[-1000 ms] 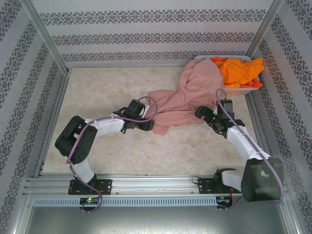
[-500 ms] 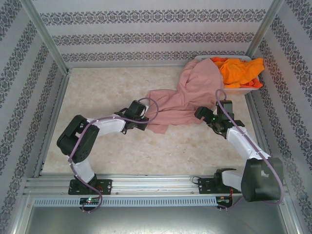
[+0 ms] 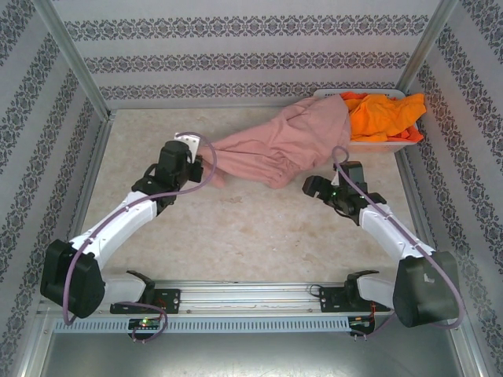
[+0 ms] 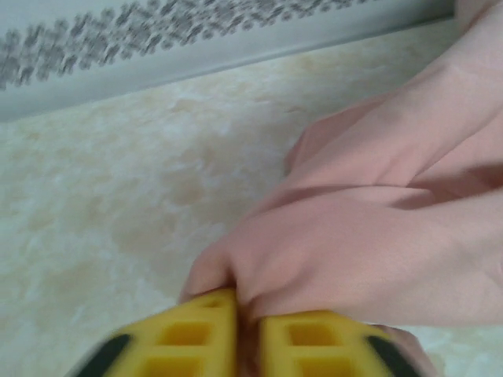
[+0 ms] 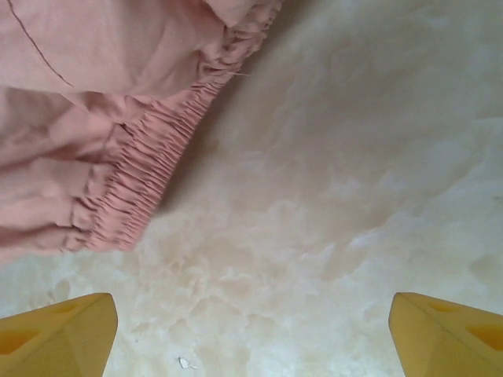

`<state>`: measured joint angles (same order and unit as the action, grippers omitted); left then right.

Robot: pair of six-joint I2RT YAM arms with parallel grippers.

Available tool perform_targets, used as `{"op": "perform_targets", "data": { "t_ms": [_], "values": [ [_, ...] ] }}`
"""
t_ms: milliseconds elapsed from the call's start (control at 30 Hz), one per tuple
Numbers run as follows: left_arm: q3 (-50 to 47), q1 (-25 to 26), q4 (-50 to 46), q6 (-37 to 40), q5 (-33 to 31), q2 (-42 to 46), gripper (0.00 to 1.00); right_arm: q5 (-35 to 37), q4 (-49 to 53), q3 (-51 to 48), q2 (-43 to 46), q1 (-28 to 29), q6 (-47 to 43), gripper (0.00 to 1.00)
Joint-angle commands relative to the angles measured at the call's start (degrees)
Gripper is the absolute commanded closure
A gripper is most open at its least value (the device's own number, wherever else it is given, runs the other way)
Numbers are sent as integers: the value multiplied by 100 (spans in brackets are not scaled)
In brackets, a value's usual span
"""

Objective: Fold and stack the shorts

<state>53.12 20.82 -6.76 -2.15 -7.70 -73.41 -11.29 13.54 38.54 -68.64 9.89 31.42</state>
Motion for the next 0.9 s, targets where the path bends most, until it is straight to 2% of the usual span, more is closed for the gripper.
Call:
{"op": "perform_targets", "data": {
  "t_ms": [0,100,133,200,333,533,700,867],
  "values": [
    [-197,-366,-579,-424,261,158,60,640,35,342,162,458,-851,11],
    [-536,-487,-415,-766,620,519,29,1098,121,565,149,1037,-1560,11],
    [-679,-487,-292,-875,736,672,23,1218,132,651,73,1349,-1834,11],
    [-965,-502,-69,-1184,823,944,17,1386,163,779,-97,1713,-2138,11],
    [-1353,-569,90,-1680,1008,1273,14,1681,256,1143,-764,2204,-2538,16],
    [-1646,-648,18,-1900,1186,1418,14,2095,567,1831,-1951,2529,-3036,16],
    [-1831,-680,71,-2027,1250,1607,13,2664,973,2466,-2901,2525,-3211,23],
    [-1955,-715,100,-2094,1285,1693,11,2390,1391,3001,-3626,2335,-3016,26]
  ]
}}
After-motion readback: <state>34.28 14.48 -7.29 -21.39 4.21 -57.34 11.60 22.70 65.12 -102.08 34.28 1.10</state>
